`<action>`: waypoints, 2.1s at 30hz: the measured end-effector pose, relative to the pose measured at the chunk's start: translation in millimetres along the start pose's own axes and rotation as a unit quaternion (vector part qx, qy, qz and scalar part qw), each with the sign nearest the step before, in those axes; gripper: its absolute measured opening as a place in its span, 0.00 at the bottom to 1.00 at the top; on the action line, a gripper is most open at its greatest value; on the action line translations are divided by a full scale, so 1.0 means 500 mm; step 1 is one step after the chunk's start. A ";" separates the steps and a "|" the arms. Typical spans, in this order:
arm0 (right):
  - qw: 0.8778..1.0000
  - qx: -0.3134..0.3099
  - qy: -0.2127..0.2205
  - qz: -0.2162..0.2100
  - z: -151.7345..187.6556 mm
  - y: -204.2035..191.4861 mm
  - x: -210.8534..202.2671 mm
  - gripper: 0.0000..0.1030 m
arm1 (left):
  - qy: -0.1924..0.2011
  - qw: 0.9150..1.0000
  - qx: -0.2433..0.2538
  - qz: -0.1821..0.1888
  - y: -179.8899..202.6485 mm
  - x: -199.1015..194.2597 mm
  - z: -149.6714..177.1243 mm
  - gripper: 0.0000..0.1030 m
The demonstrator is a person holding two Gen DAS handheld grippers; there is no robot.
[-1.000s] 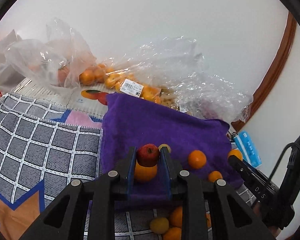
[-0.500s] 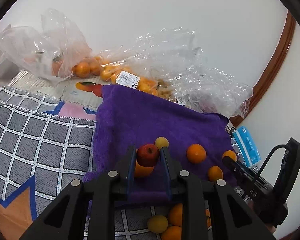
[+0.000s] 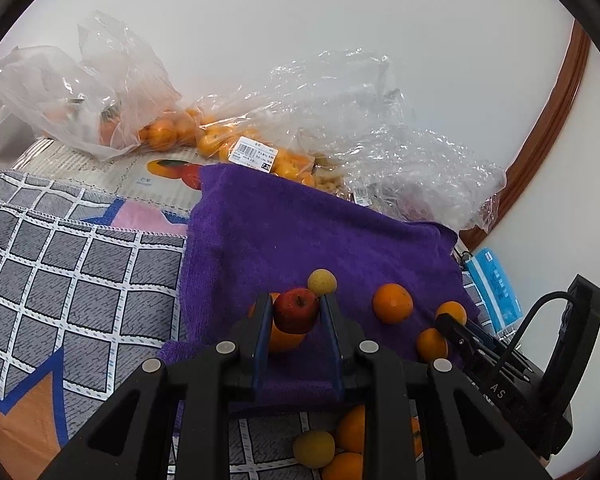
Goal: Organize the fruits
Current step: 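Lift and carry the orange over the towel with the right gripper while the left carries the red fruit, then open the right gripper onto the towel while the left gripper releases the red fruit there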
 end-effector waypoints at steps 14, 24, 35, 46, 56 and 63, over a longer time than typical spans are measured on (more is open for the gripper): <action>1.000 0.001 0.003 -0.009 0.000 -0.005 -0.006 0.33 | -0.008 1.000 0.007 -0.001 0.004 0.014 0.006 0.23; 1.000 -0.009 0.005 0.000 0.001 -0.009 -0.004 0.33 | -0.020 1.000 0.010 0.001 0.005 0.024 0.013 0.23; 0.999 -0.031 0.011 0.014 0.003 -0.024 -0.005 0.33 | -0.030 0.999 0.013 -0.001 0.007 0.033 0.019 0.23; 0.999 -0.031 0.008 0.016 0.005 -0.024 -0.004 0.34 | -0.030 0.999 0.016 -0.003 0.009 0.034 0.020 0.23; 0.999 -0.028 0.012 0.017 0.003 -0.021 -0.007 0.35 | -0.032 0.999 0.014 0.004 0.009 0.033 0.020 0.23; 0.999 -0.031 0.022 0.026 0.001 -0.021 -0.016 0.45 | -0.025 0.999 0.020 0.008 0.015 0.024 0.019 0.29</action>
Point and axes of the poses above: each gripper's, at about its wrist camera, not at the fingertips, and x roughly the way its jaws point, y to its right, z to its underside, the point moved 6 cm from there along x, roughly the way its jaws point, and after that the axes turned 4 degrees about -y, right-handed, at the moved point
